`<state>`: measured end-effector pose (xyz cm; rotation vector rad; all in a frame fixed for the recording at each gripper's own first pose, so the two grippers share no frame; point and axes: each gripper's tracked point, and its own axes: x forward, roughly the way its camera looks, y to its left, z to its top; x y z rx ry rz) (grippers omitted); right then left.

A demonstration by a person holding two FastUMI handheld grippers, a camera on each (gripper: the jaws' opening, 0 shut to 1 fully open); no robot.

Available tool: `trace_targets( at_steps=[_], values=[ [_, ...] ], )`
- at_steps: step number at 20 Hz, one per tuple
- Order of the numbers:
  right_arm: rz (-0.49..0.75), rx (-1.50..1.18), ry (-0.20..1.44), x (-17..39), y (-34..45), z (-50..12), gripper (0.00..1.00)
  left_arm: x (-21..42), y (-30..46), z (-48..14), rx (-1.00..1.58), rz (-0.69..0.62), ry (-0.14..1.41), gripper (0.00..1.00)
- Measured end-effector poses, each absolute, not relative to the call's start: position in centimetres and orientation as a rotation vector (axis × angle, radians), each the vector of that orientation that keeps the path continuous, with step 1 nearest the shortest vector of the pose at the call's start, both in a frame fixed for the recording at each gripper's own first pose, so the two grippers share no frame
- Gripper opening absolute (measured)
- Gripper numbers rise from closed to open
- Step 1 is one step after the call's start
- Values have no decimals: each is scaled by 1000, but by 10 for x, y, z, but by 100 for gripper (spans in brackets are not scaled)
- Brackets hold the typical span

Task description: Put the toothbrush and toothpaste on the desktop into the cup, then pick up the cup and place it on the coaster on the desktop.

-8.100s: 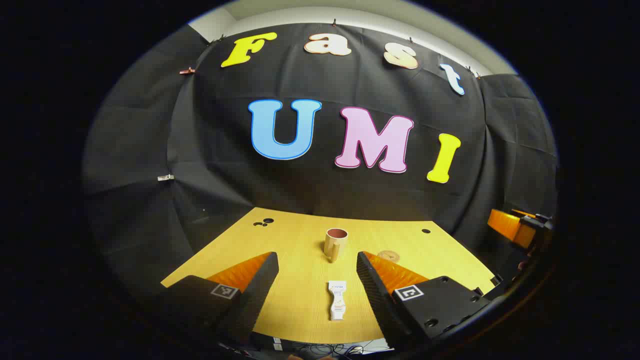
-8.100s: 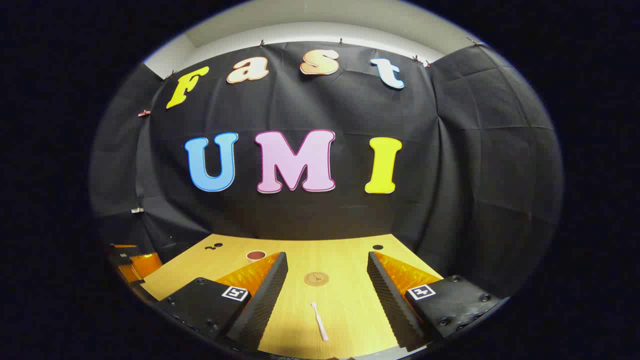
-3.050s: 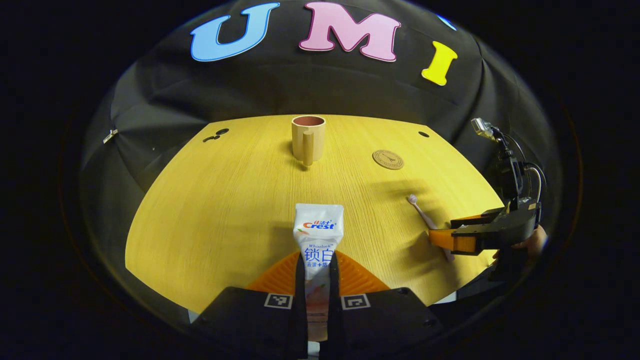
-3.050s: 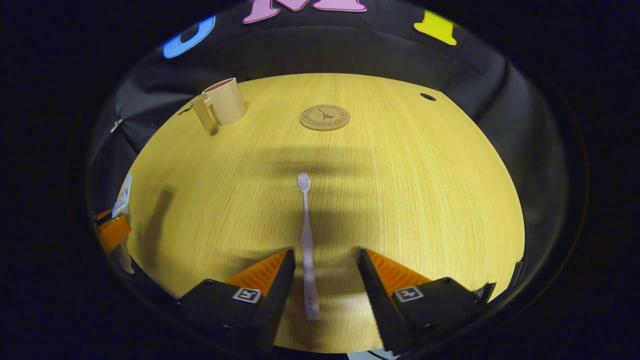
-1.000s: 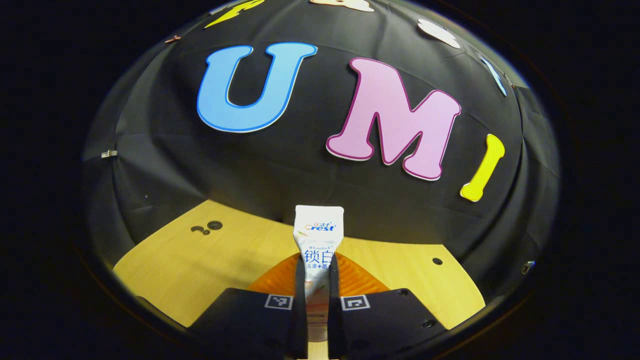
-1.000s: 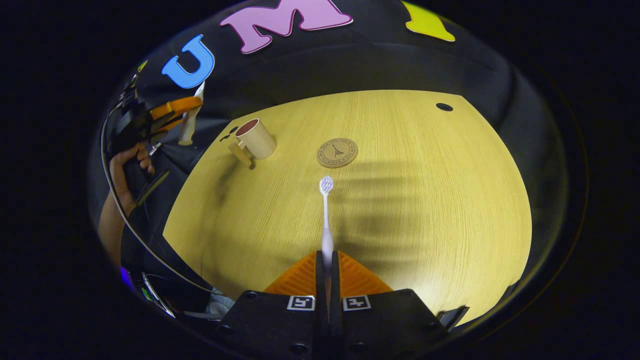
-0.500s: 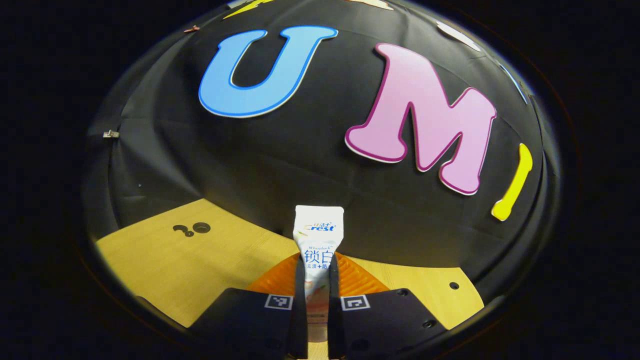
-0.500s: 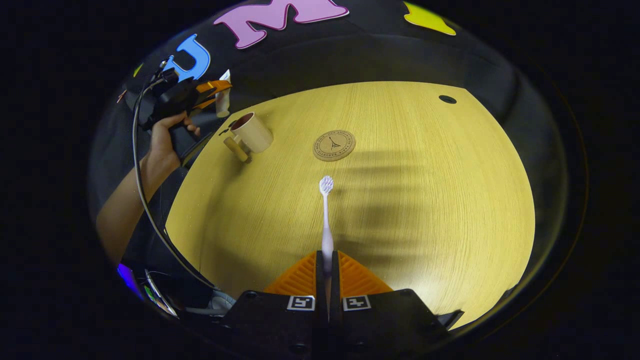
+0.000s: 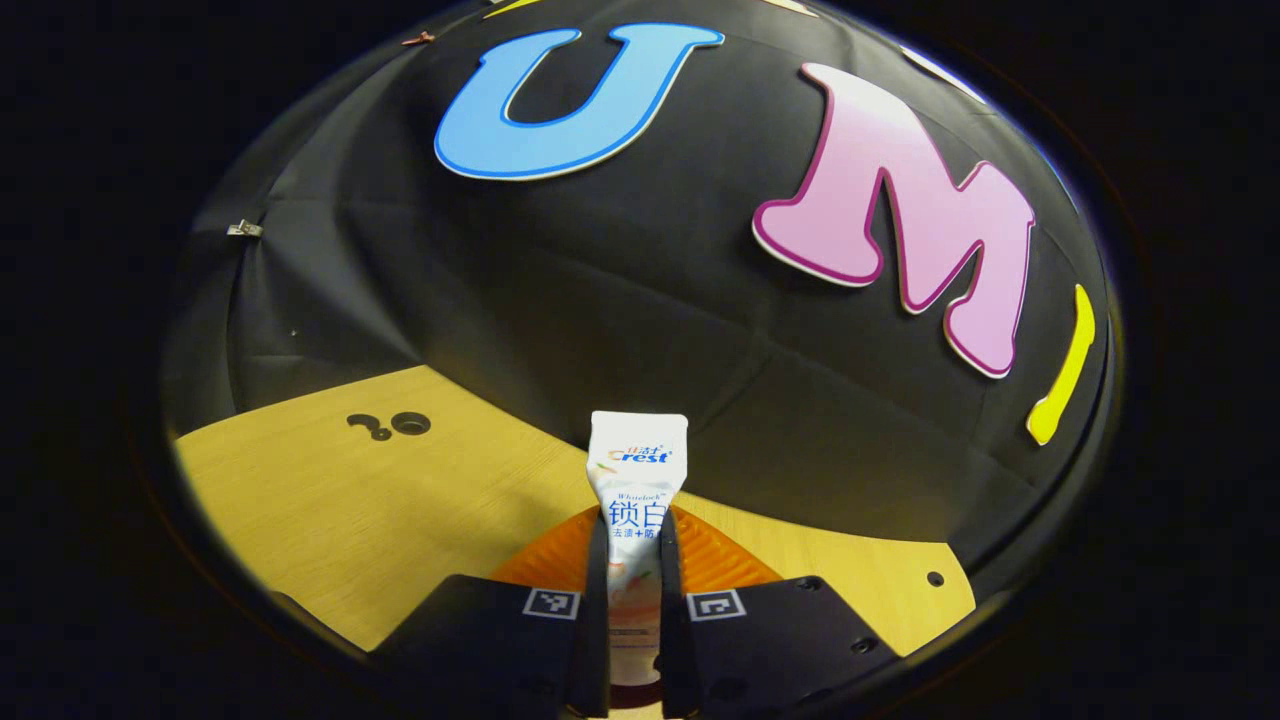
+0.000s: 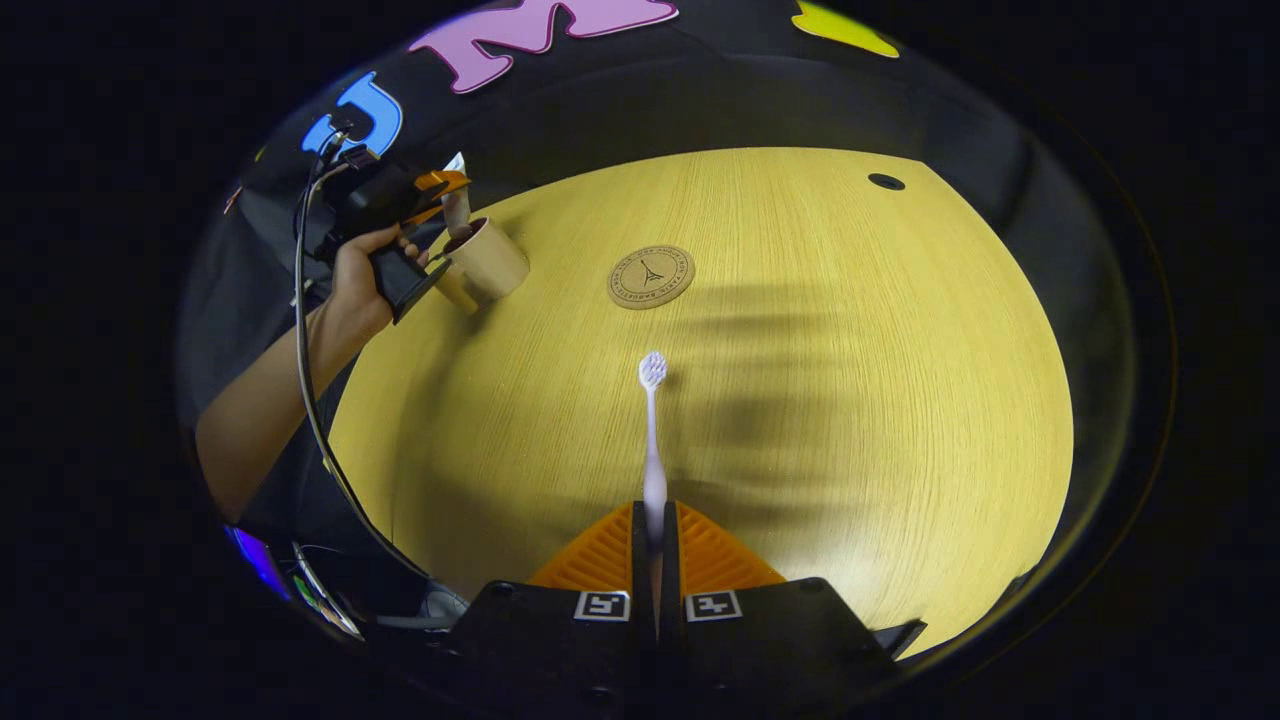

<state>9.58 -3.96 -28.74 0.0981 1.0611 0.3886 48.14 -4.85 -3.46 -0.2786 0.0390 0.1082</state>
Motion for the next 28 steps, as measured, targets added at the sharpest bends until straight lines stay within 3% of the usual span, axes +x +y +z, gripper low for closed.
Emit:
trace_targets(
  at_steps=[2, 3, 4, 8, 18, 22, 28],
  values=[
    [388, 105, 1059, 98, -38, -288, 6, 477, -52, -44, -300, 92, 70, 28],
    [389, 109, 1056, 99, -37, -287, 5, 475, -56, -47, -312, 77, 84, 22],
    [393, 114, 1050, 101, -35, -286, 5, 466, -60, -47, -317, 63, 95, 33],
    [411, 143, 1007, 117, -25, -277, 5, 404, -56, -45, -248, 72, 124, 100],
    [497, 150, 816, 182, 30, -208, 5, 216, -22, -99, -150, 126, 248, 97],
    [557, 128, 743, 207, 66, -183, 5, 186, -12, -130, -185, 166, 312, 98],
    [658, 95, 640, 237, 128, -160, 5, 171, -6, -129, -194, 184, 294, 98]
  ],
)
